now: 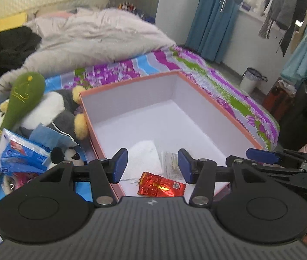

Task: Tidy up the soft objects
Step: 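Drop the red packet into the box and open the left gripper, then withdraw both grippers from the box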

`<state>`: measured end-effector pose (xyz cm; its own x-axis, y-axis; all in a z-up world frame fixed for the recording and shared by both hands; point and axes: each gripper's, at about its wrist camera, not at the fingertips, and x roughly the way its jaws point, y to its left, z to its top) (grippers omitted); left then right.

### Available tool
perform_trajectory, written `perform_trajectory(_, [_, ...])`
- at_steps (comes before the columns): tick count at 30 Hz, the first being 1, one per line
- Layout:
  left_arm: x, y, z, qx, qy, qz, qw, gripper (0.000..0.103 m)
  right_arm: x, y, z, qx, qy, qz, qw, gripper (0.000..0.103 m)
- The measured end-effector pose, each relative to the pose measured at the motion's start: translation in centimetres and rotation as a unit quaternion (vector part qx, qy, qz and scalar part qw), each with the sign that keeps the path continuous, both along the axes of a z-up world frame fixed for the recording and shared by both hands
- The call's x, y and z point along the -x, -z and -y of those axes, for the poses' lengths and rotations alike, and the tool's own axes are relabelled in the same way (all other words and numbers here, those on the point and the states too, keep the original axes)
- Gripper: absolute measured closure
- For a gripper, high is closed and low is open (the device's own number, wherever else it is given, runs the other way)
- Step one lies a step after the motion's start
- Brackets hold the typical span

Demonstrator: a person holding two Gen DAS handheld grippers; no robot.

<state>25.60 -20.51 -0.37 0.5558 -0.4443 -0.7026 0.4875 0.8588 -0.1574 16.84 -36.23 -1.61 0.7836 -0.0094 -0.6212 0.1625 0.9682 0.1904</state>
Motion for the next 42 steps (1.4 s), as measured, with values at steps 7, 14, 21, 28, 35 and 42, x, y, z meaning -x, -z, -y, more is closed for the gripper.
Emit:
perform_trajectory(7, [4.5,-1.1,-3.1,0.034,-0.016,0.025,0.9990,0.046,3.4,-0.8,-2.2,0.004,-0.012,0.040,0.999,0.048])
perform_trajectory(14, [8.9,-1.2,-5.7,0.037,-0.035,0.053,0.9973,0.046,6.1,-0.4,-4.3,-0.004,-0.030,0.051,0.998,0.048])
perform_trajectory(21, [11.4,-1.3,-7.0,0.042,-0.040,0.060,0.9965,0.046,8.3,-0.7,-6.2,0.002,-0.038,0.070,0.997,0.048])
perform_trajectory(28, [13.4,-1.3,-9.3,0.056,-0.052,0.057,0.9955,0.046,10.1,-0.6,-8.7,0.006,-0.059,0.072,0.996,0.048])
perform_trajectory(35, [15.4,-0.3,-12.4,0.049,-0.080,0.050,0.9943,0.046,11.5,-0.4,-11.3,0.001,-0.080,0.072,0.994,0.048])
perform_trajectory(42, [17.1,0.9,-16.1,0.057,-0.109,0.043,0.9915,0.046,12.3,-0.1,-13.7,0.007,-0.100,0.070,0.993,0.048])
